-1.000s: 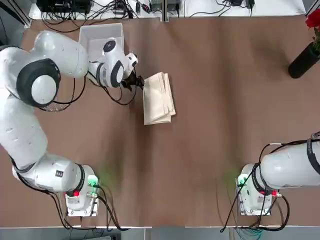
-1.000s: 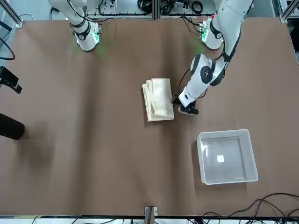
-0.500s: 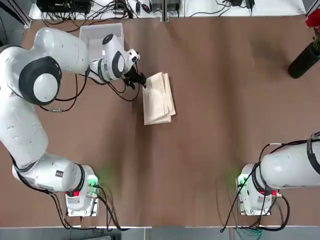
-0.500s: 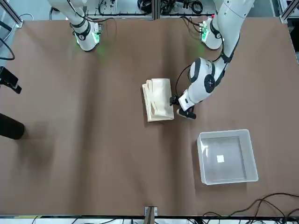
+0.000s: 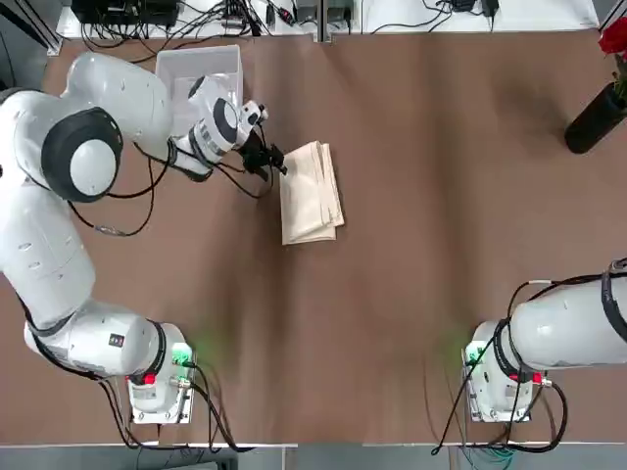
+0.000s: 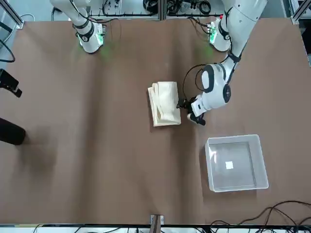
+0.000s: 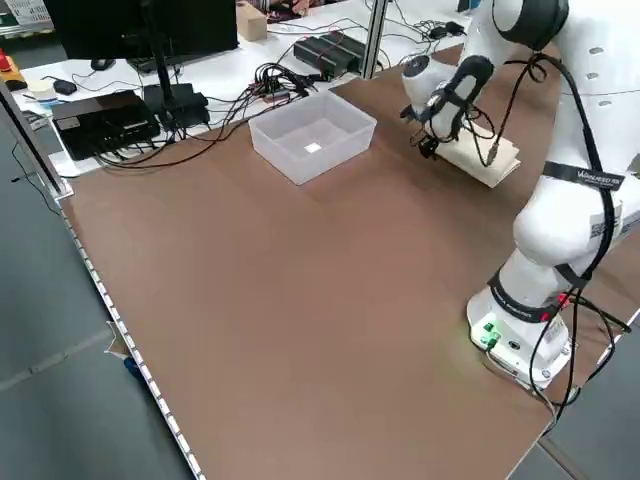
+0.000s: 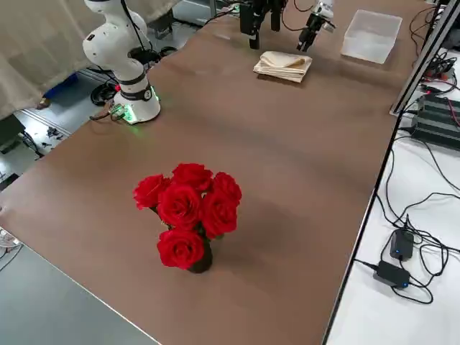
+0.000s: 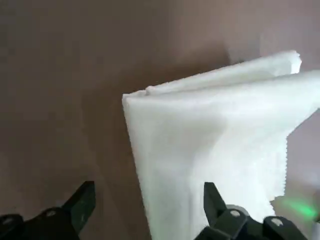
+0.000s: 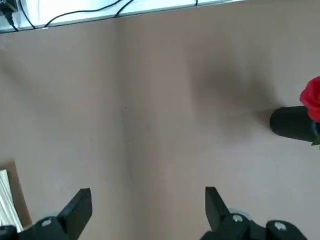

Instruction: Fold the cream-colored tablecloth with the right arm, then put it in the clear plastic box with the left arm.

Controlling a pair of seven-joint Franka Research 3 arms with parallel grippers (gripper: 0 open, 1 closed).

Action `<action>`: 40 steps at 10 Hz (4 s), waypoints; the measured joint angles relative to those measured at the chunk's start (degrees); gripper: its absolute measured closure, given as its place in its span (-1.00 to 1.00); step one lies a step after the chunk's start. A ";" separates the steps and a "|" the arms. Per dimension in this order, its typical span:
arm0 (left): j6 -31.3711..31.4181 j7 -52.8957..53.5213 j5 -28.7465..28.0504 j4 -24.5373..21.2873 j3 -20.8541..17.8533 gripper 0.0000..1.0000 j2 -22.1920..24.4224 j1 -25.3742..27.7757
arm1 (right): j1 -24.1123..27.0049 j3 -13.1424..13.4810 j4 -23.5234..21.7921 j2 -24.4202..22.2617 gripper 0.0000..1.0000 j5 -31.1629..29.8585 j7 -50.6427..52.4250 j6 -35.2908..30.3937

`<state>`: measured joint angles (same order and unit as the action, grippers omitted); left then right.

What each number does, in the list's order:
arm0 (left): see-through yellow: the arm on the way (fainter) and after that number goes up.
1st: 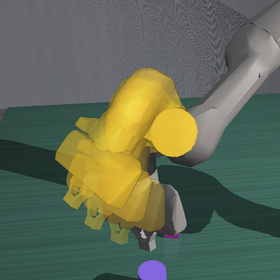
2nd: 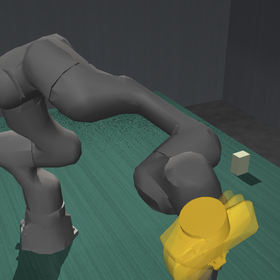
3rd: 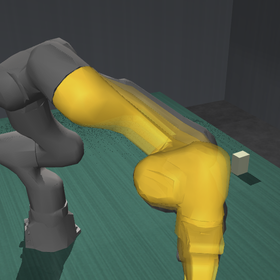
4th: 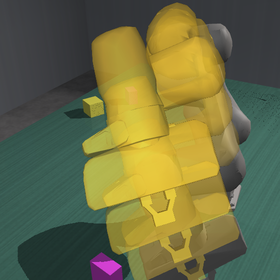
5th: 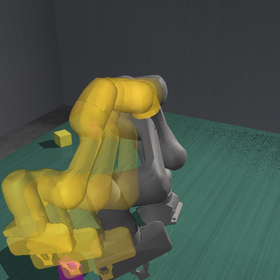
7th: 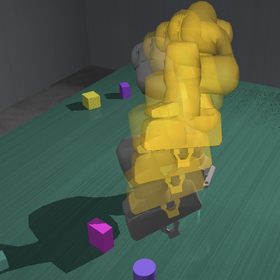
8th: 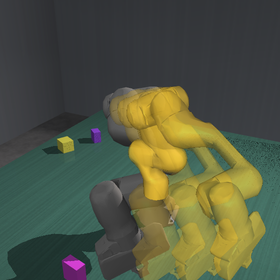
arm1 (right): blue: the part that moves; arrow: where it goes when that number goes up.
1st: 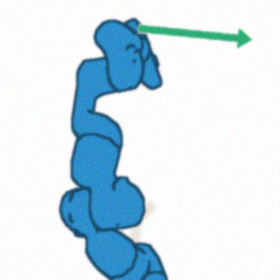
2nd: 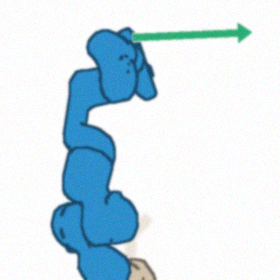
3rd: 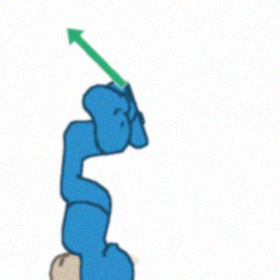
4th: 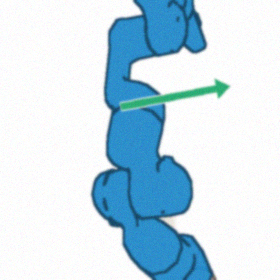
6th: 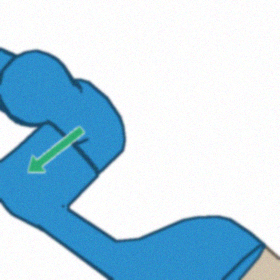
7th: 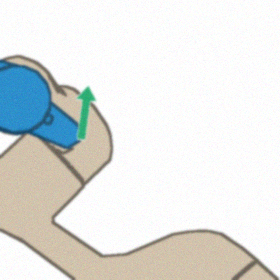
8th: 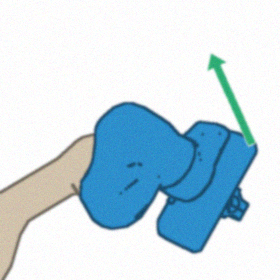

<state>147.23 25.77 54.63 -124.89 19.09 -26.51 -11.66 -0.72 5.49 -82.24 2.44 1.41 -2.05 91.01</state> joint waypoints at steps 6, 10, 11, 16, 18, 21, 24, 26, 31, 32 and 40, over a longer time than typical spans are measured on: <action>3.78 0.33 8.92 2.49 0.12 -0.88 -4.18 -1.89 | 0.01 0.00 0.01 -0.01 -1.00 0.00 0.02 0.09; 6.29 0.33 9.80 4.83 1.16 -0.83 -6.11 -2.78 | 0.01 -0.03 0.27 -0.14 -1.00 -0.01 0.14 0.12; 7.09 0.33 9.81 4.91 1.59 -0.81 -6.35 -2.78 | 0.00 -0.05 0.26 -0.14 -1.00 -0.03 1.12 0.09; 7.69 -0.30 10.98 6.68 2.82 0.62 -6.80 -2.82 | 0.23 0.09 -0.07 0.04 -1.00 -0.11 5.04 0.05; 8.11 -0.28 10.98 6.85 2.96 0.74 -6.83 -3.07 | 0.99 0.13 -0.07 0.34 -1.00 -0.11 5.14 0.55; 8.31 0.38 8.66 7.71 2.71 0.74 -6.30 -3.35 | 1.20 0.12 -0.07 0.41 -1.00 -0.11 5.26 0.57; 1.22 0.45 4.14 8.44 -3.46 0.74 -1.74 -4.59 | 1.21 0.12 -0.07 0.41 -1.00 -0.11 5.29 0.60; -5.28 0.44 -0.66 8.66 -8.41 0.74 2.91 -5.07 | 1.21 0.11 -0.07 0.41 -1.00 -0.11 5.29 0.61; -22.50 0.45 -16.61 16.00 -18.97 0.74 8.40 -5.07 | 1.21 0.10 -0.08 0.41 -1.00 -0.11 5.32 0.65; -27.96 0.45 -20.83 19.49 -21.36 0.74 8.73 -5.01 | 1.22 0.11 -0.08 0.41 -1.00 -0.11 5.32 0.66; -46.04 11.79 -41.35 43.43 -30.39 0.74 2.97 -5.01 | 1.22 0.10 -0.08 0.41 -1.00 -0.11 5.36 0.75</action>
<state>101.19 37.56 13.27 -81.46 -11.30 -23.54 -16.67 0.50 5.60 -82.32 2.84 1.31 3.31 91.76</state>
